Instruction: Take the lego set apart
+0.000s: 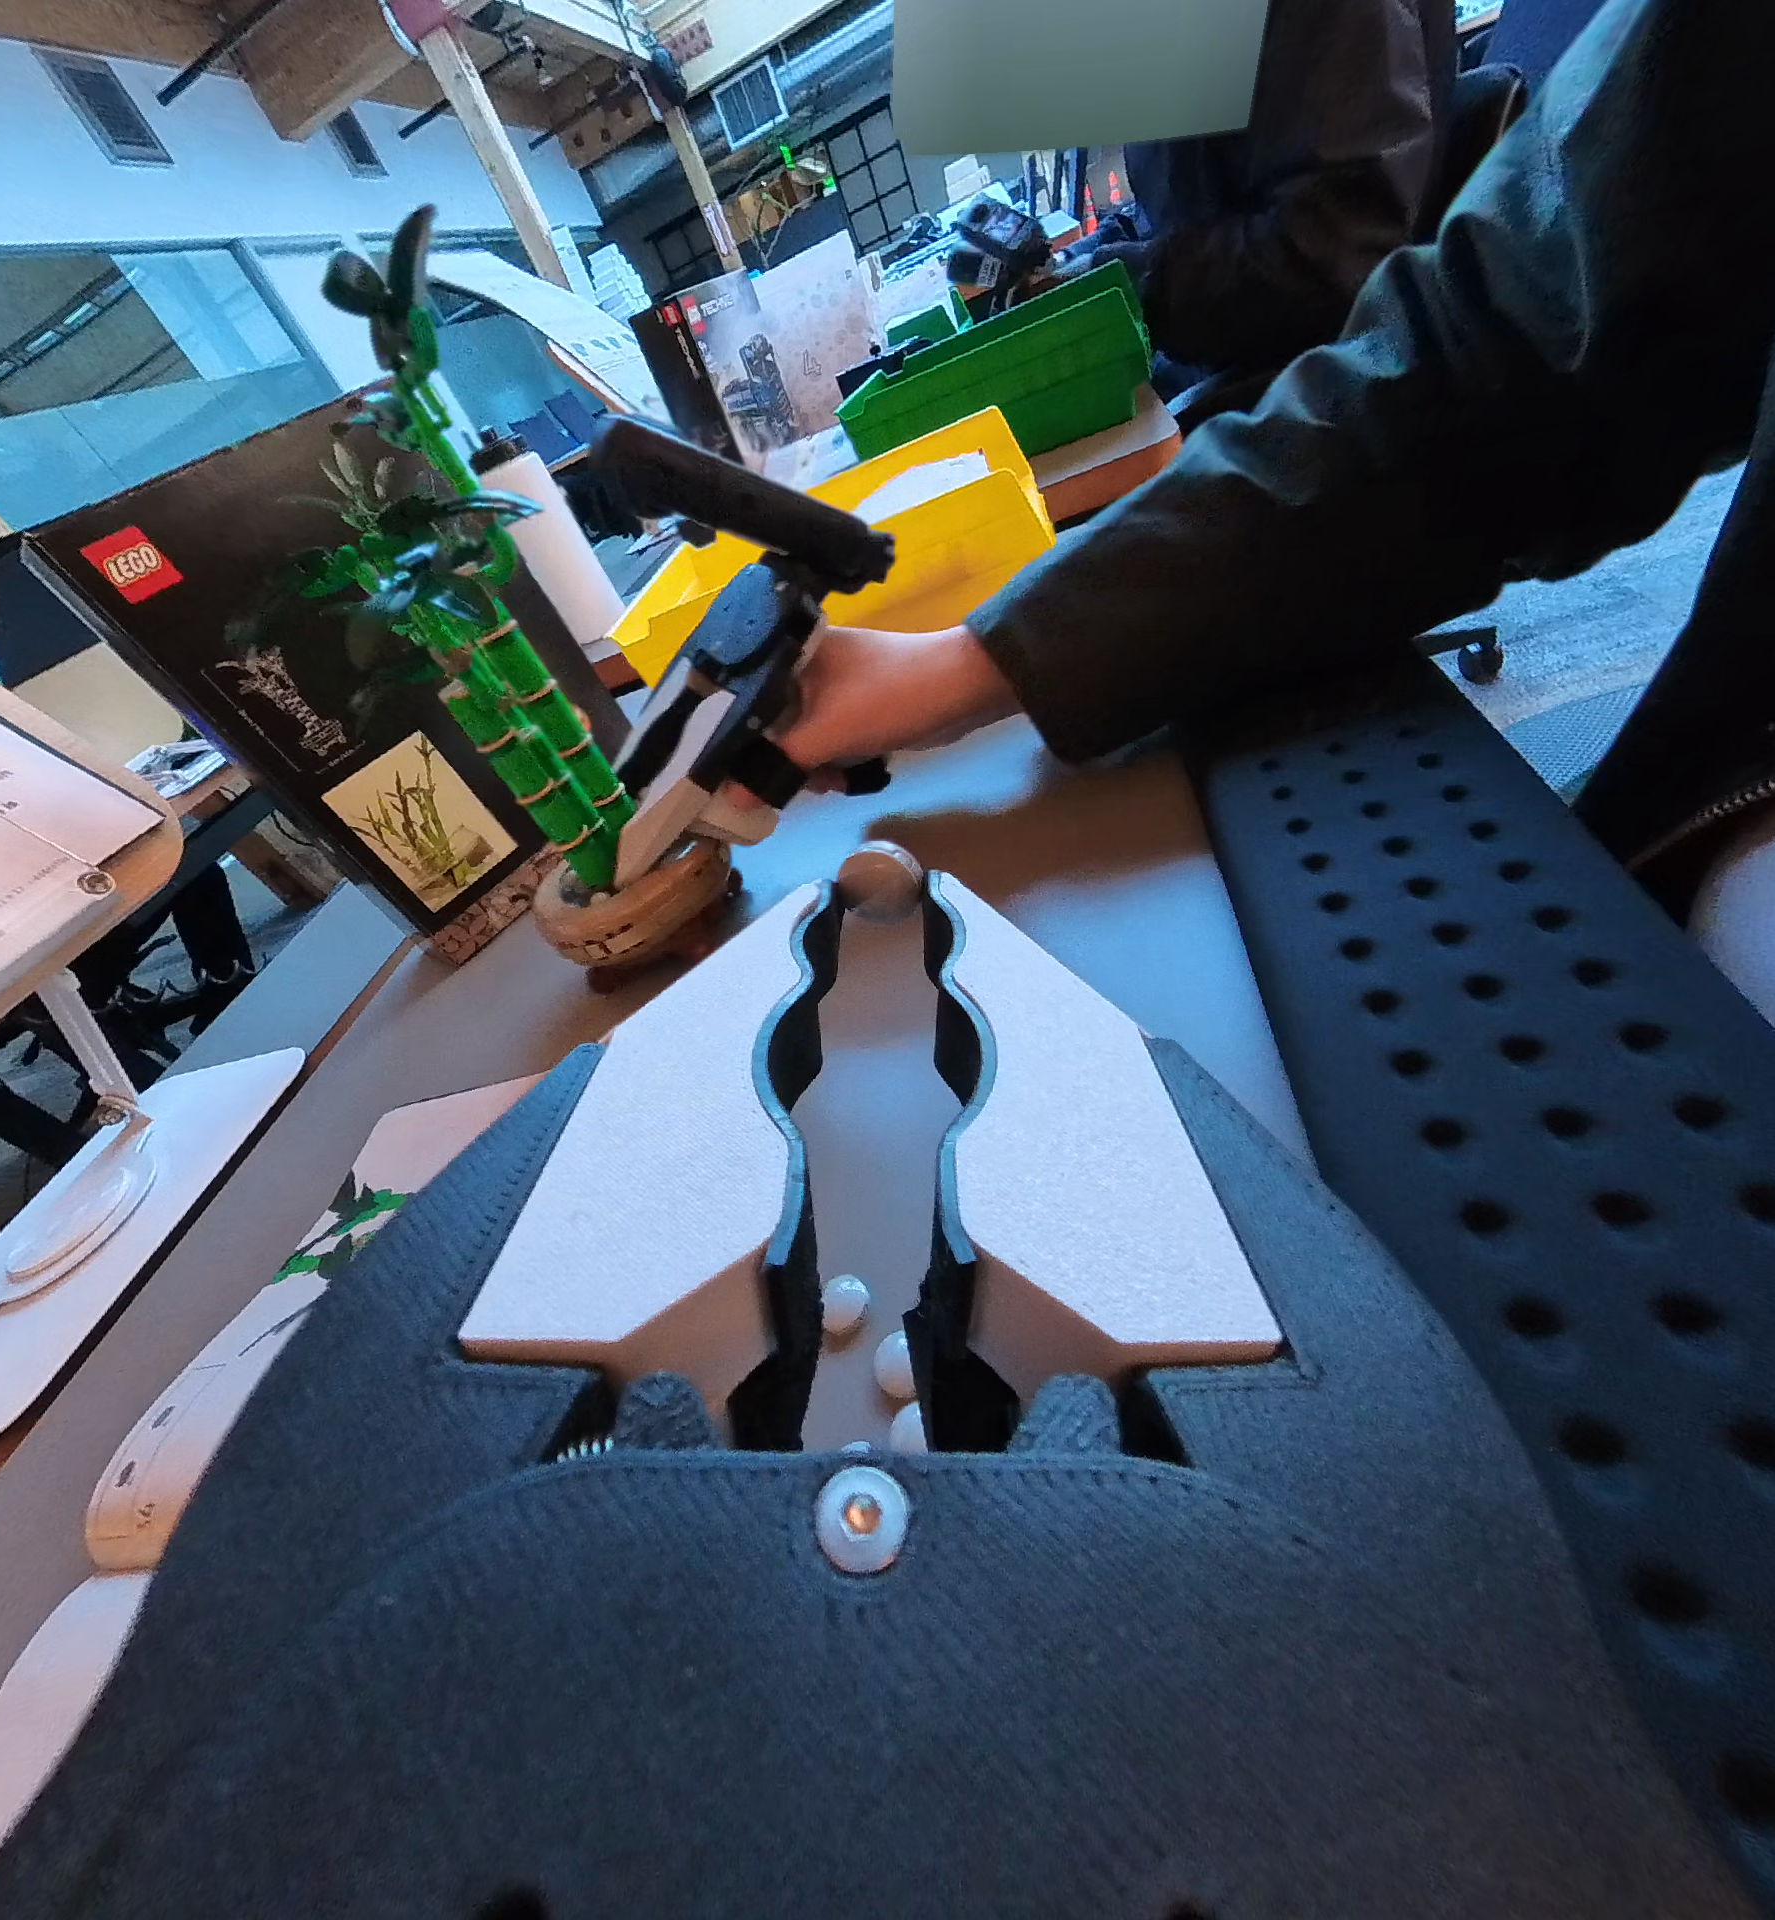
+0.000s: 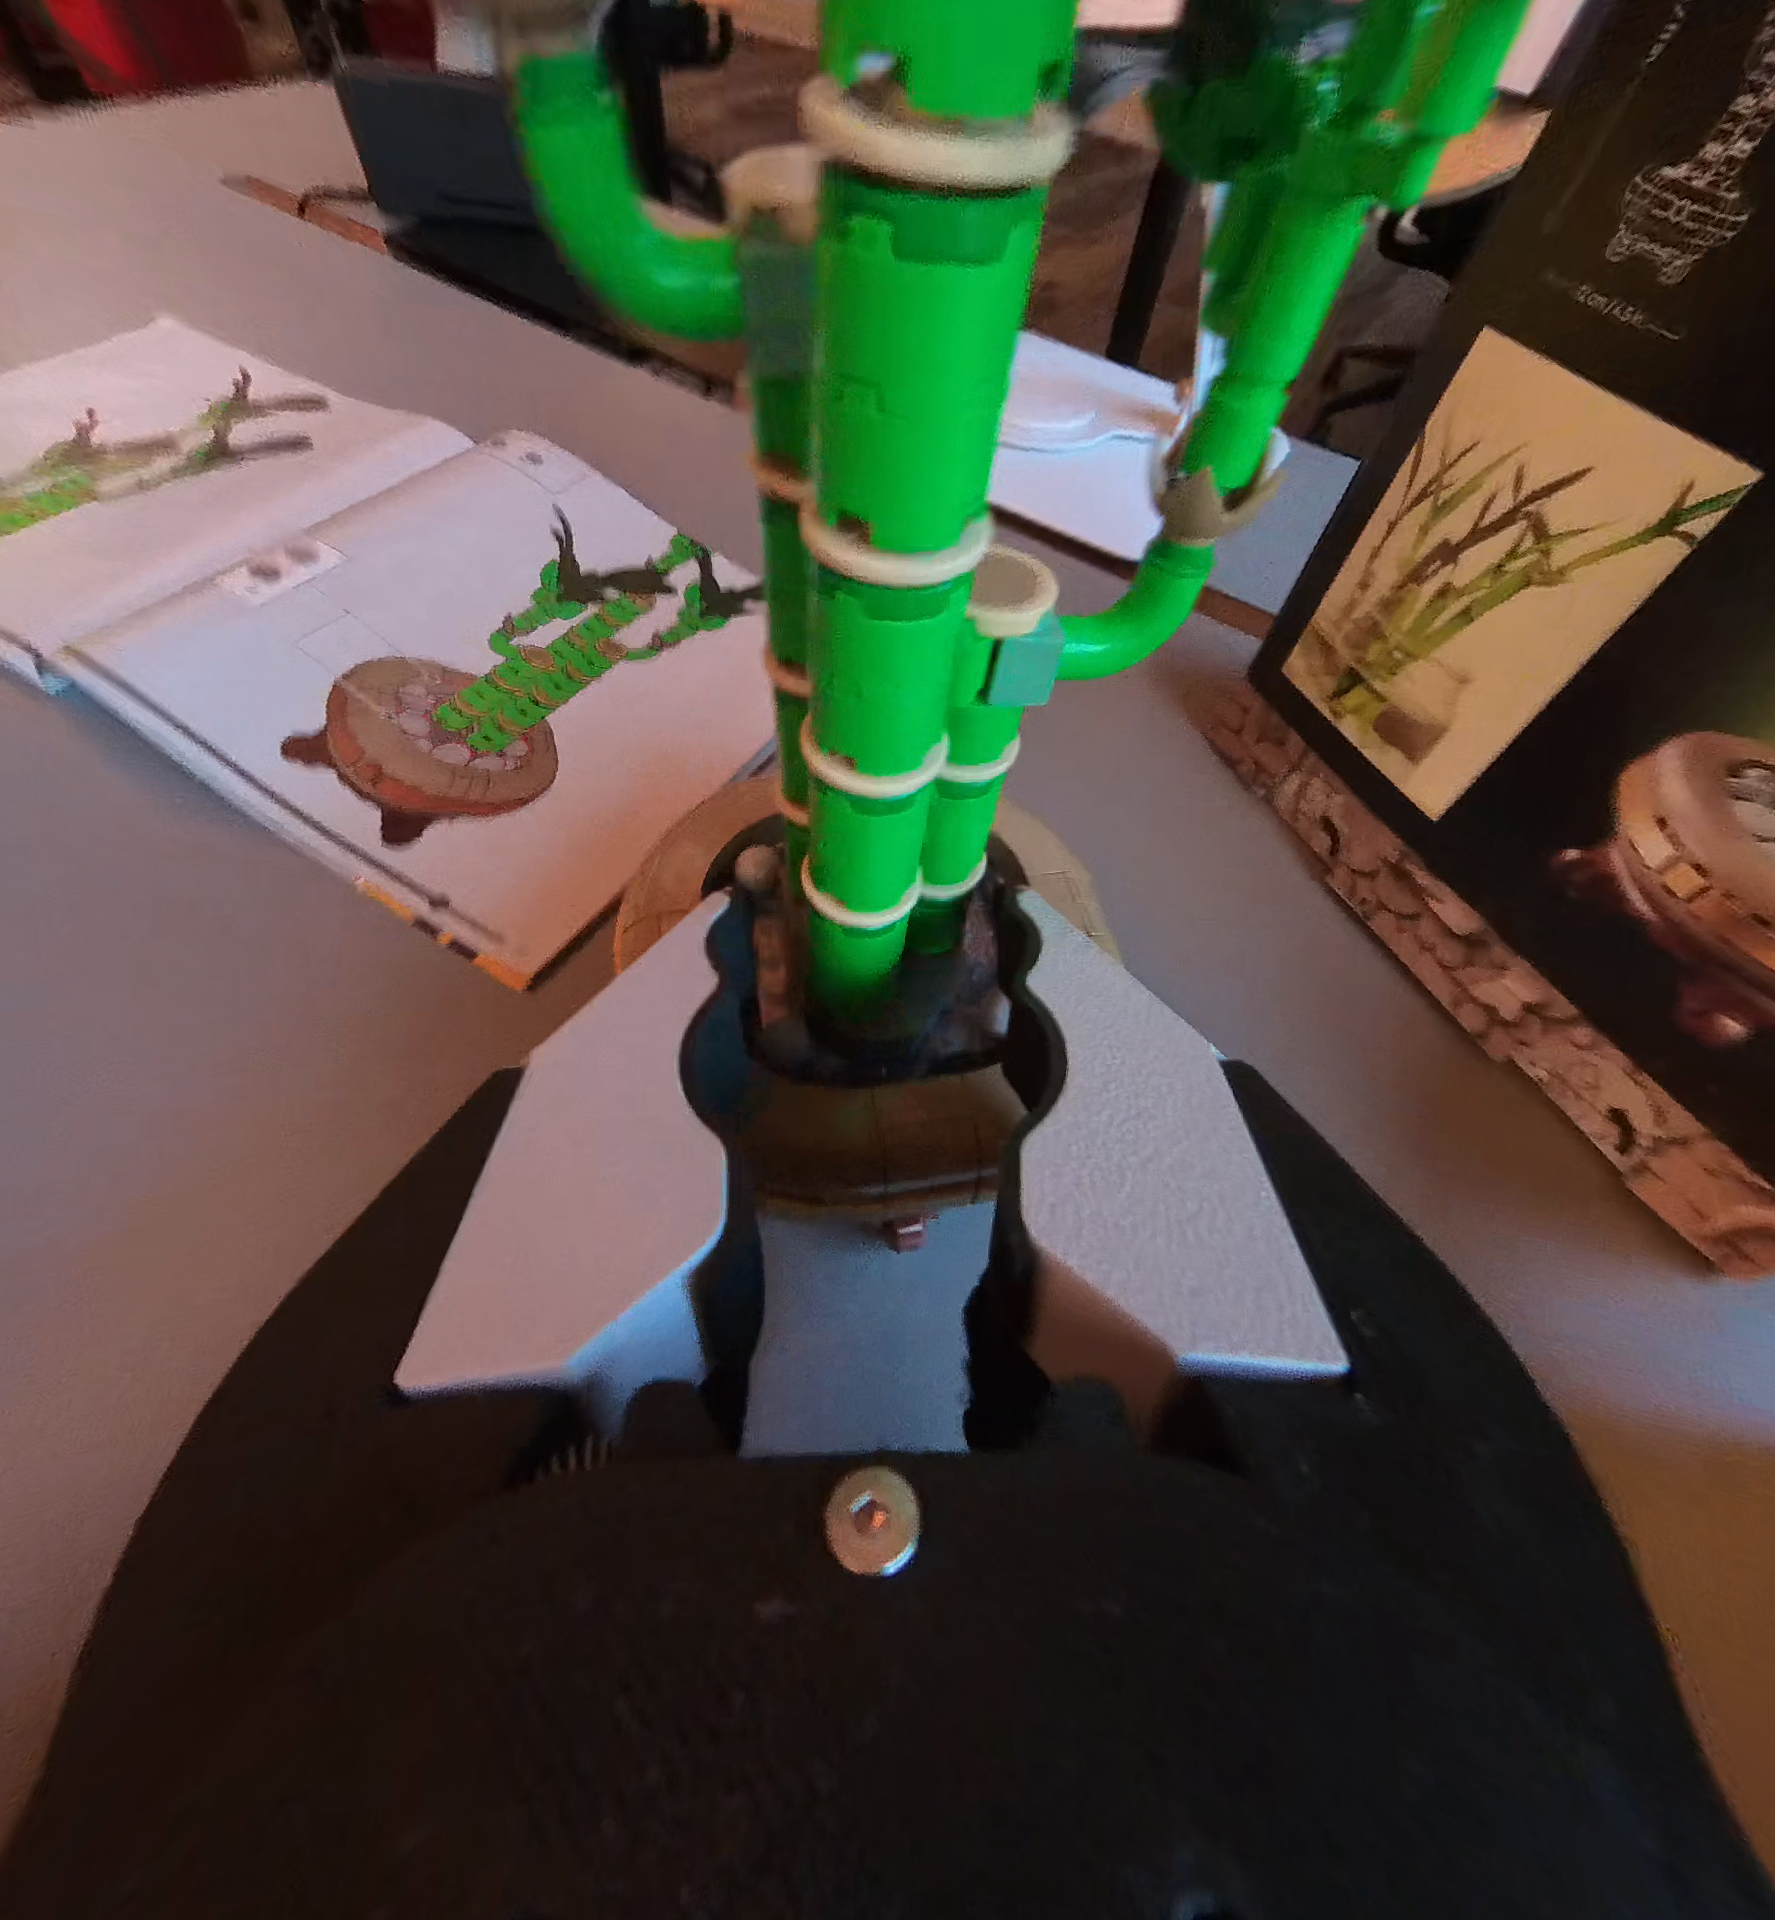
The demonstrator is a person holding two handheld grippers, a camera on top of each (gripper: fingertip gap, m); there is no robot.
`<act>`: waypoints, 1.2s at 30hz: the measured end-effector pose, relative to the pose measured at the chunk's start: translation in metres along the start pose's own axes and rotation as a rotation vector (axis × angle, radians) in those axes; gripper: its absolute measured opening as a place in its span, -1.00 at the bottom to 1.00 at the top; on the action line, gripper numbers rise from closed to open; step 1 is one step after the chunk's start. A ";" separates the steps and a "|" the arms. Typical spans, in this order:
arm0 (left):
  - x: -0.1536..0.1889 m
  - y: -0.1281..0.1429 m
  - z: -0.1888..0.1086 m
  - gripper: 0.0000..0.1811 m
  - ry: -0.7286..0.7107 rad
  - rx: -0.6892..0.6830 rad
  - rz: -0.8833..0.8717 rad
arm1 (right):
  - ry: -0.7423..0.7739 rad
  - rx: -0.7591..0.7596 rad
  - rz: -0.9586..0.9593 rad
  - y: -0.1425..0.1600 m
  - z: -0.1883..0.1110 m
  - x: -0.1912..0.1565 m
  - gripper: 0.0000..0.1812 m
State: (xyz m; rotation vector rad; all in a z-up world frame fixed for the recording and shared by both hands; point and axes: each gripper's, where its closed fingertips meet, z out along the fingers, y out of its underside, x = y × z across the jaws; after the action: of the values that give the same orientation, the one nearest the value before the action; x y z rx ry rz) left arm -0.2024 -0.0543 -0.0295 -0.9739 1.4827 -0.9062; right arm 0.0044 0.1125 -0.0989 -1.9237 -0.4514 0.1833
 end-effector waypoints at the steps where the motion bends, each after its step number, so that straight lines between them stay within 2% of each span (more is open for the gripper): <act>1: 0.000 0.001 0.000 -0.85 0.001 -0.003 -0.002 | -0.010 0.007 0.026 -0.003 0.005 0.002 -0.43; 3: 0.000 0.001 0.000 -0.85 0.004 -0.003 -0.009 | -0.041 0.017 0.032 -0.007 0.006 0.001 -0.26; 6: 0.000 0.000 -0.001 -0.85 0.008 -0.001 -0.016 | -0.044 0.060 -0.013 -0.006 -0.010 0.000 0.12; 7: 0.000 -0.001 -0.001 -0.85 0.008 0.001 -0.015 | -0.038 0.072 -0.030 -0.004 -0.016 0.002 0.20; 9: 0.001 -0.003 -0.002 -0.85 0.011 0.007 -0.010 | -0.026 0.052 -0.060 0.007 -0.021 0.007 0.20; 11: 0.002 -0.005 -0.001 -0.85 0.015 0.011 -0.006 | -0.054 0.009 -0.048 0.019 -0.016 0.008 0.11; 13: 0.002 -0.005 -0.001 -0.85 0.012 0.009 -0.002 | -0.096 -0.014 -0.029 0.019 -0.010 0.003 0.00; 17: 0.000 -0.003 -0.001 -0.84 0.003 0.004 -0.007 | -0.032 -0.021 -0.004 0.012 0.009 0.010 0.00; 29: -0.007 0.004 0.000 -0.85 -0.018 -0.016 -0.037 | 0.286 -0.074 0.058 -0.002 0.059 0.034 0.02; 32: -0.013 0.009 0.000 -0.85 -0.050 -0.044 -0.047 | 0.352 -0.084 0.007 -0.003 0.047 0.036 0.08; 36: -0.030 0.021 -0.004 -0.84 -0.128 -0.107 -0.106 | 0.313 -0.046 -0.065 -0.029 -0.001 0.012 0.09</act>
State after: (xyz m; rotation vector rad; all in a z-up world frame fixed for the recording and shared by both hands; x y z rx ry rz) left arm -0.2064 -0.0181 -0.0376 -1.1768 1.3933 -0.8298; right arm 0.0096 0.1257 -0.0707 -1.9373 -0.3097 -0.1705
